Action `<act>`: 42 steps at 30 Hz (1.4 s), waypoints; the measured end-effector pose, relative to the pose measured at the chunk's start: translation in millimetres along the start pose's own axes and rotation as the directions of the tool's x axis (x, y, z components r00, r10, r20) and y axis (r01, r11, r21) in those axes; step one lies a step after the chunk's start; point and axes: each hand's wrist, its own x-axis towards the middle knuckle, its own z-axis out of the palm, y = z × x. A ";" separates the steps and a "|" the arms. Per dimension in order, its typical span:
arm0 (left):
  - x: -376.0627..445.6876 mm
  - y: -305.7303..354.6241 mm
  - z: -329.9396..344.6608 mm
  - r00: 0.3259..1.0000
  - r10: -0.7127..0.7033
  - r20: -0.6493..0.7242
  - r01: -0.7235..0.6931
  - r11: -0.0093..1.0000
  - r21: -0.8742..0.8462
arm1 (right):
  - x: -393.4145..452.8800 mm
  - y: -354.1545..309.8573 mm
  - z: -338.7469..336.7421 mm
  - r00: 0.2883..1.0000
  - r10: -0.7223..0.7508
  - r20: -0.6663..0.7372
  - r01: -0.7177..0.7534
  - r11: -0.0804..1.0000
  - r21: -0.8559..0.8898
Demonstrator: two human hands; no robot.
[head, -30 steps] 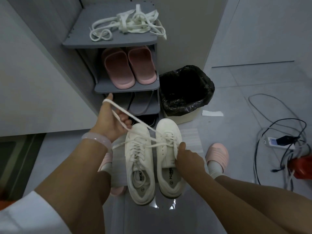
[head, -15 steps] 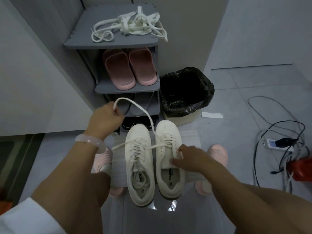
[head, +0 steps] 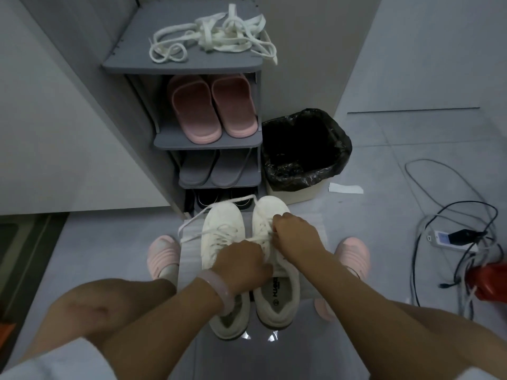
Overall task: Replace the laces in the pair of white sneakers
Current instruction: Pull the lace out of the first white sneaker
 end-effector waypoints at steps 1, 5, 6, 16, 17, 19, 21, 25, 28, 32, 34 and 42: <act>1.4 0.2 4.2 0.998 -0.014 -0.057 0.015 1.000 0.018 | 0.7 -4.1 0.5 1.000 -0.005 0.003 0.005 0.999 -0.039; 6.8 -1.5 13.0 0.986 -0.043 -0.163 0.046 0.999 0.016 | 2.5 -13.9 3.0 1.000 0.017 0.006 -0.016 0.995 -0.096; 7.6 -2.1 13.8 0.988 -0.060 -0.145 0.061 0.998 0.000 | 3.6 -12.1 1.6 0.999 0.028 0.016 -0.026 0.996 -0.084; 8.6 -3.9 7.8 0.991 -0.105 0.082 0.119 0.975 -0.188 | 0.7 0.3 3.0 0.997 0.078 -0.023 -0.075 0.990 0.123; 8.7 -3.4 7.7 0.991 -0.106 0.085 0.118 0.980 -0.161 | 1.0 0.8 3.1 0.993 0.105 -0.056 -0.091 0.974 0.208; 9.5 -2.8 7.0 0.990 -0.104 0.093 0.115 0.986 -0.121 | 2.1 0.5 4.3 0.985 0.149 -0.089 -0.109 0.929 0.355; 10.2 -2.6 6.1 0.990 -0.099 0.103 0.108 0.990 -0.093 | 3.6 0.0 4.7 0.979 0.188 -0.075 -0.123 0.849 0.515; 8.3 -3.2 7.0 0.987 -0.135 0.083 0.145 0.981 -0.132 | 7.3 8.5 -4.8 0.978 0.109 0.176 -0.202 0.696 0.689; 9.8 -5.7 5.2 0.982 -0.160 0.104 0.181 0.954 -0.240 | 6.7 15.3 -2.0 0.984 0.113 0.140 -0.170 0.845 0.508; 9.8 -10.1 3.8 0.982 -0.152 0.111 0.179 0.936 -0.302 | 1.7 37.8 -5.2 0.935 0.287 -0.210 -0.229 0.938 0.262; 9.5 -11.3 4.8 0.984 -0.136 0.120 0.167 0.935 -0.314 | 2.8 57.5 -10.9 0.866 0.440 -0.235 -0.326 0.856 0.401; 10.2 -11.0 4.8 0.984 -0.118 0.130 0.152 0.942 -0.298 | -3.4 42.5 -22.5 0.908 0.288 0.304 -0.362 0.173 0.916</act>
